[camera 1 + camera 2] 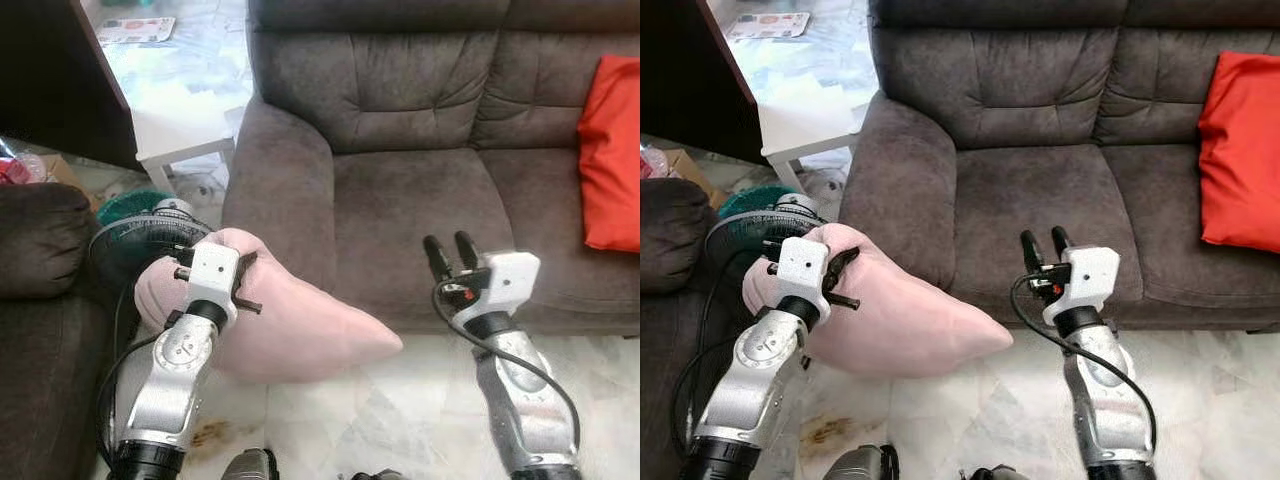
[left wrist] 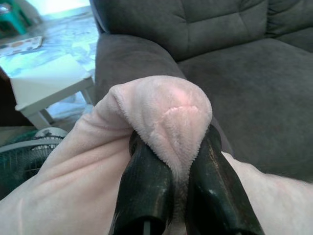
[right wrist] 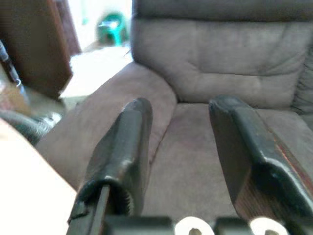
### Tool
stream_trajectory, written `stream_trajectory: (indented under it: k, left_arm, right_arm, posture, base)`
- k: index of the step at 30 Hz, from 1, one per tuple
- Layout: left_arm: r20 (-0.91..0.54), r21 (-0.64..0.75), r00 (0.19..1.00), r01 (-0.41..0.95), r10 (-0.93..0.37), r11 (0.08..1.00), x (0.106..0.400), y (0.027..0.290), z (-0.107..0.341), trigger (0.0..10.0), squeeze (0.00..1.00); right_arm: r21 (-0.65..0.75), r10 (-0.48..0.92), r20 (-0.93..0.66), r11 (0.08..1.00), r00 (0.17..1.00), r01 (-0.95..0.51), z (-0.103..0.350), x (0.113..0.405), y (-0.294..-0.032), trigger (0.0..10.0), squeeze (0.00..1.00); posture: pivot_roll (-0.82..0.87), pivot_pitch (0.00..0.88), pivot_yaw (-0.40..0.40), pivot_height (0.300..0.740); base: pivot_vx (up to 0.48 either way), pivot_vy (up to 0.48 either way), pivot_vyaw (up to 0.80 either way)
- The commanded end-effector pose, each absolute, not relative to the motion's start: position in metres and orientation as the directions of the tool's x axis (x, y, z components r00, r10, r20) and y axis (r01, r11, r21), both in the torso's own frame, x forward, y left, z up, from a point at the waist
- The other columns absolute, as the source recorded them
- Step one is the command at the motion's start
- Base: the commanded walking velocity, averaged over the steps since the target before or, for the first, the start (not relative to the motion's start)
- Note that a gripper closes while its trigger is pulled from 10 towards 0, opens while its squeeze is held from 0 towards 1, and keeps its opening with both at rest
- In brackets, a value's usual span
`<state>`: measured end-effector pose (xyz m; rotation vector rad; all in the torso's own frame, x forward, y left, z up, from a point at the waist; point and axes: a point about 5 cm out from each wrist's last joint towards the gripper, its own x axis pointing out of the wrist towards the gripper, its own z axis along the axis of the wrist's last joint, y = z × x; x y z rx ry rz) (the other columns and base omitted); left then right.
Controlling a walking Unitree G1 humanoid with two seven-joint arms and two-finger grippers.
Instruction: Move the pillow to the sofa from floor
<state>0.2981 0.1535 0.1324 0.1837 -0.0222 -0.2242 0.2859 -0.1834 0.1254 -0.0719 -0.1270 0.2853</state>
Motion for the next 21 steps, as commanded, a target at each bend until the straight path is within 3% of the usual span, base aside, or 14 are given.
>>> stream_trajectory:
  k: [1, 7, 12, 21]
  left_arm:
    - [0.117, 0.2, 0.959, 0.232, -0.258, 0.952, 0.298, 0.155, 0.162, 10.0, 0.0]
    - [0.09, 0.22, 0.956, 0.256, -0.281, 0.941, 0.296, 0.164, 0.164, 10.0, 0.0]
    - [0.059, 0.229, 0.937, 0.324, -0.346, 0.918, 0.299, 0.16, 0.167, 10.0, 0.0]
    - [0.064, 0.218, 0.909, 0.389, -0.411, 0.895, 0.305, 0.154, 0.181, 10.0, 0.0]
  right_arm:
    - [-0.142, 0.341, 0.068, 0.933, 0.937, -0.33, 0.123, 0.287, -0.184, 10.0, 0.0]
    - [-0.264, 0.431, 0.0, 0.87, 0.902, -0.415, 0.13, 0.29, -0.196, 10.0, 0.0]
    - [-0.412, 0.52, -0.148, 0.741, 0.841, -0.53, 0.121, 0.291, -0.201, 10.0, 0.0]
    - [-0.418, 0.604, -0.328, 0.597, 0.726, -0.685, 0.099, 0.279, -0.194, 10.0, 0.0]
  posture:
    - [0.13, 0.085, -0.016, 0.74]
    - [0.13, 0.066, -0.021, 0.74]
    - [0.13, 0.04, -0.027, 0.74]
    - [0.13, 0.01, -0.029, 0.74]
  base:
    - [0.0, 0.0, 0.0]
    - [0.0, 0.0, 0.0]
    - [0.0, 0.0, 0.0]
    - [0.0, 0.0, 0.0]
